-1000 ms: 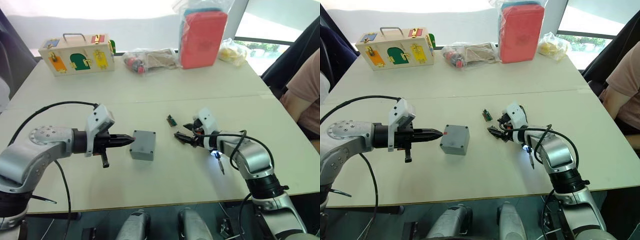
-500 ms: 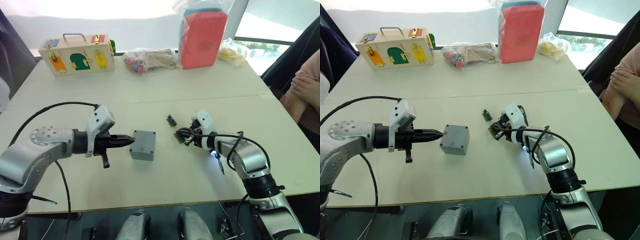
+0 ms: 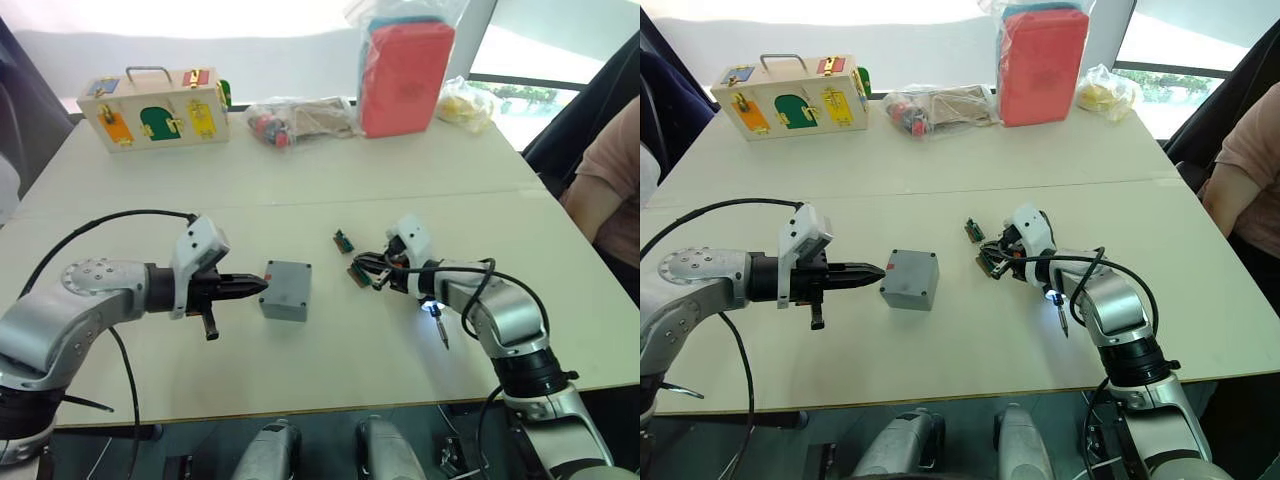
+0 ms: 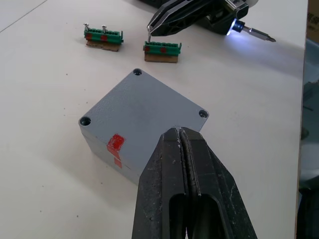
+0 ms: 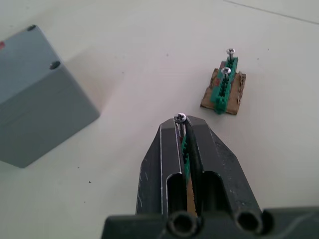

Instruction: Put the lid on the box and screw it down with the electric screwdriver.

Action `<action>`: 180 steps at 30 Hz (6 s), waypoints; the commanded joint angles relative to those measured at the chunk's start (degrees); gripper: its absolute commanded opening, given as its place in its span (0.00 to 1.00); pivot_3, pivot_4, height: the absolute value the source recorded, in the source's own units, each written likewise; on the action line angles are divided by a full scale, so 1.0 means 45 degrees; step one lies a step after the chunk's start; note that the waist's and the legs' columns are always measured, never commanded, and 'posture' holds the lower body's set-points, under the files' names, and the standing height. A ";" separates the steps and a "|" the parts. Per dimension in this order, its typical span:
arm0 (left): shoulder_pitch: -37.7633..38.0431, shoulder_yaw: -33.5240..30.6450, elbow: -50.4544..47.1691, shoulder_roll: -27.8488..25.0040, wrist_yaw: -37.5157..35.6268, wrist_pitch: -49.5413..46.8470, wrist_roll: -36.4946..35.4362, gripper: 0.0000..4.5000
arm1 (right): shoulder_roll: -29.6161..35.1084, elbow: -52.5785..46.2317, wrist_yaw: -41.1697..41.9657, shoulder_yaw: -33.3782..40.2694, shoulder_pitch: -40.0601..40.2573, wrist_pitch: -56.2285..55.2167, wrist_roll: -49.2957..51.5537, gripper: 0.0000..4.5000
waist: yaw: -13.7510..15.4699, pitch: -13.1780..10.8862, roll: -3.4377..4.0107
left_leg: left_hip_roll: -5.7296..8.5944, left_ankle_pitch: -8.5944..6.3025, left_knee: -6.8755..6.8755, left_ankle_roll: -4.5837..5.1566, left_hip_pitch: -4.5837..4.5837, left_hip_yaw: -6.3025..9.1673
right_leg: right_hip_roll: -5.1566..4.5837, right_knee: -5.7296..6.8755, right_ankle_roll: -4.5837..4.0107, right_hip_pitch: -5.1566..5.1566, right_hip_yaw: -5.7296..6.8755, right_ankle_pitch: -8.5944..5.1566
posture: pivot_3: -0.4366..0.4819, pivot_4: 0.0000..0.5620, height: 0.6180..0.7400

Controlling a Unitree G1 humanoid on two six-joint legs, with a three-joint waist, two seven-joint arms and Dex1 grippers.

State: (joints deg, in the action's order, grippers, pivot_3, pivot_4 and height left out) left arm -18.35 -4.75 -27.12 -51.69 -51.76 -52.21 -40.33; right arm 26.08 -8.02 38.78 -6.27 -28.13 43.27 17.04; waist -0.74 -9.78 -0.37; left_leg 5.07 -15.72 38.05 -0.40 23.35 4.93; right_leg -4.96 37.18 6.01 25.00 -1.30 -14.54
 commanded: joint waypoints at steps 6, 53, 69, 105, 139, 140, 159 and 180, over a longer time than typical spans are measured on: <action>0.0489 -0.0819 0.0232 -0.0536 -0.0403 0.0310 -0.0035 0.00 | -0.0670 -0.1292 0.0591 -0.0192 -0.1187 -0.0182 0.1047 0.02 | -0.0051 0.0000 0.0000 | -0.0009 0.0000 0.0000 0.0000 0.0000 0.0002 | 0.0009 0.0004 0.0000 0.0007 0.0000 0.0000 | 0.48 0.27 1.00; 0.0603 -0.0997 -0.0270 -0.0128 0.0303 0.0212 -0.0526 0.00 | -0.0237 -0.1055 0.0882 -0.0242 -0.1617 0.1029 0.1253 0.65 | 0.0061 -0.0001 0.0000 | 0.0001 0.0000 0.0001 -0.0001 0.0001 0.0005 | -0.0004 0.0003 0.0000 0.0003 0.0003 0.0000 | 0.48 0.27 1.00; -0.2362 0.2230 -0.0162 0.0388 -0.2101 0.2256 0.0556 0.00 | 0.6359 0.2441 0.1078 -0.2130 -0.7264 1.0940 0.4070 0.99 | -0.0011 -0.0009 0.0012 | -0.0008 -0.0041 -0.0010 0.0072 0.0004 -0.0025 | -0.0013 -0.0026 -0.0005 -0.0002 -0.0019 -0.0003 | 0.48 0.27 1.00; -0.0489 0.1368 -0.0050 0.1025 -0.0508 0.2447 0.0921 0.00 | 0.4264 0.7275 0.0957 -0.4455 -0.8428 1.0144 0.2781 0.40 | 0.0025 0.0005 -0.0011 | 0.0004 -0.0041 0.0019 0.0072 0.0009 -0.0023 | -0.0014 -0.0020 -0.0001 -0.0009 0.0000 -0.0001 | 0.48 0.27 1.00; -0.1379 0.3335 0.2719 0.0986 -0.2095 0.3702 0.3825 0.00 | -0.3899 -0.0757 -0.1185 0.0205 -0.1341 -0.3498 0.2298 0.40 | -0.0042 0.0004 -0.0008 | -0.0008 0.0009 -0.0001 -0.0013 0.0022 -0.0017 | 0.0054 0.0038 0.0000 0.0066 -0.0032 0.0001 | 0.48 0.27 1.00; -0.1323 0.3368 0.2718 0.1011 -0.2075 0.3741 0.3879 0.00 | -0.3909 -0.0610 -0.1156 0.0096 -0.1269 -0.3625 0.2156 0.40 | -0.0047 0.0004 -0.0008 | -0.0008 0.0009 0.0000 -0.0013 0.0022 -0.0018 | 0.0054 0.0037 0.0000 0.0065 -0.0032 0.0001 | 0.48 0.27 1.00; -0.0689 0.3168 0.2254 0.1137 -0.1893 0.3636 0.3688 0.00 | -0.3209 0.0173 -0.0716 0.0153 -0.1038 -0.3862 0.1678 0.40 | -0.0020 0.0022 -0.0007 | -0.0009 0.0008 0.0001 -0.0012 -0.0016 -0.0012 | 0.0054 0.0039 0.0000 0.0019 -0.0030 0.0001 | 0.48 0.27 1.00; -0.0653 0.3229 0.2715 0.1199 -0.1923 0.3881 0.3830 0.00 | -0.3169 0.0375 -0.0691 0.0028 -0.0525 -0.3840 0.1702 0.40 | 0.0014 0.0032 -0.0005 | -0.0009 -0.0003 -0.0009 0.0005 -0.0128 -0.0002 | 0.0053 0.0012 -0.0001 -0.0105 -0.0023 -0.0001 | 0.48 0.27 1.00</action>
State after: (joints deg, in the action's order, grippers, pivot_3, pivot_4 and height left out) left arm -22.20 9.53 -15.48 -46.11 -60.49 -34.45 -24.24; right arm 11.94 -5.69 36.20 -5.30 -31.67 25.47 25.57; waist -0.68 -9.64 -0.39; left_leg 5.03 -15.74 37.99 -0.36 22.72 4.92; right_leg -4.72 37.22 6.01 24.47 -1.40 -14.55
